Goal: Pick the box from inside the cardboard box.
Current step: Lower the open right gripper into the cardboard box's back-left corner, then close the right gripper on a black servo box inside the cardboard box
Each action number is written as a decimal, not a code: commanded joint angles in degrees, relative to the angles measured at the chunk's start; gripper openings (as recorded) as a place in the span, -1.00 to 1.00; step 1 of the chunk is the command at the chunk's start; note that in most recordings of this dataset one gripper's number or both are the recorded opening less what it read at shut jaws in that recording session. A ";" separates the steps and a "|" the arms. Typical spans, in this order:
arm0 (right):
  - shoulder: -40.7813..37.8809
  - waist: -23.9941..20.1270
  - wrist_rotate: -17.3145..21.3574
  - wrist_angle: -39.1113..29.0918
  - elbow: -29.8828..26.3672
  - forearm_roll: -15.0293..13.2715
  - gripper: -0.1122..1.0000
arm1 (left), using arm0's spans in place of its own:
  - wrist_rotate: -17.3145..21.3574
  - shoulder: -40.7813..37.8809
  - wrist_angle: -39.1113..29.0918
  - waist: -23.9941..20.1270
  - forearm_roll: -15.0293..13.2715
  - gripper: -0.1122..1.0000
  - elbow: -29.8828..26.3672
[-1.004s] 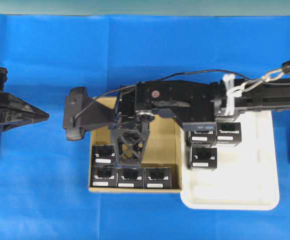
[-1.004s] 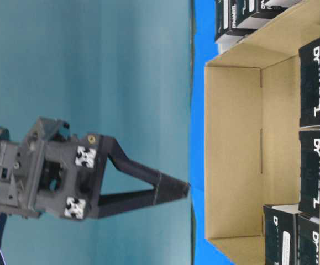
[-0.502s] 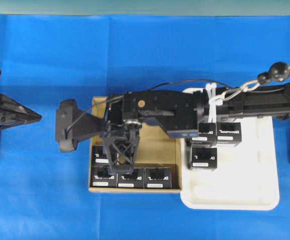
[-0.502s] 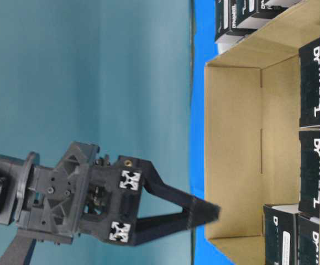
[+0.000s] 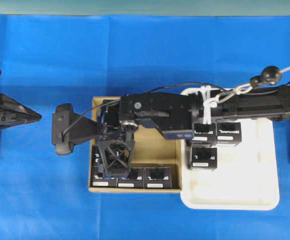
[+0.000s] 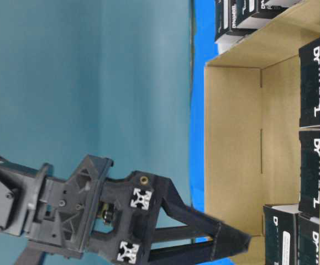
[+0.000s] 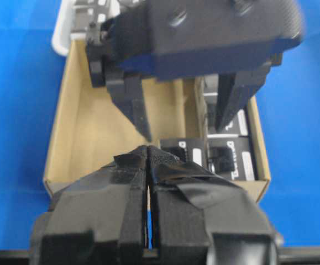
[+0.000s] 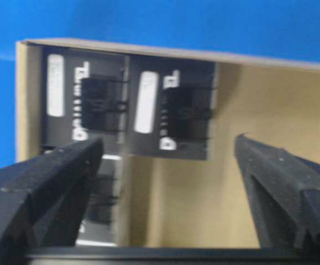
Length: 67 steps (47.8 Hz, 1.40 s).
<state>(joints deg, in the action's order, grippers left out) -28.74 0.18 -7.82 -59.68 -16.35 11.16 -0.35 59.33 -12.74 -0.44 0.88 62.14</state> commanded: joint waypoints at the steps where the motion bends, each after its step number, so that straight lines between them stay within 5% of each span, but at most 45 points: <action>1: -0.53 1.49 0.18 -0.44 -0.62 2.90 0.91 | 0.00 -0.35 0.26 -0.18 0.09 -0.84 -1.32; 26: -4.39 2.11 -0.26 0.09 -1.76 8.00 0.91 | -0.53 -0.44 0.26 -0.18 0.09 -0.84 -0.79; 67: -6.33 2.72 -1.67 0.97 -2.81 7.65 0.91 | -0.53 -0.44 0.26 -0.18 0.09 -0.84 -0.79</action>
<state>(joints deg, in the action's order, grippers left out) -34.80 2.81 -8.88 -58.89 -19.07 18.81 -0.88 59.15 -12.74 -0.53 0.88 62.14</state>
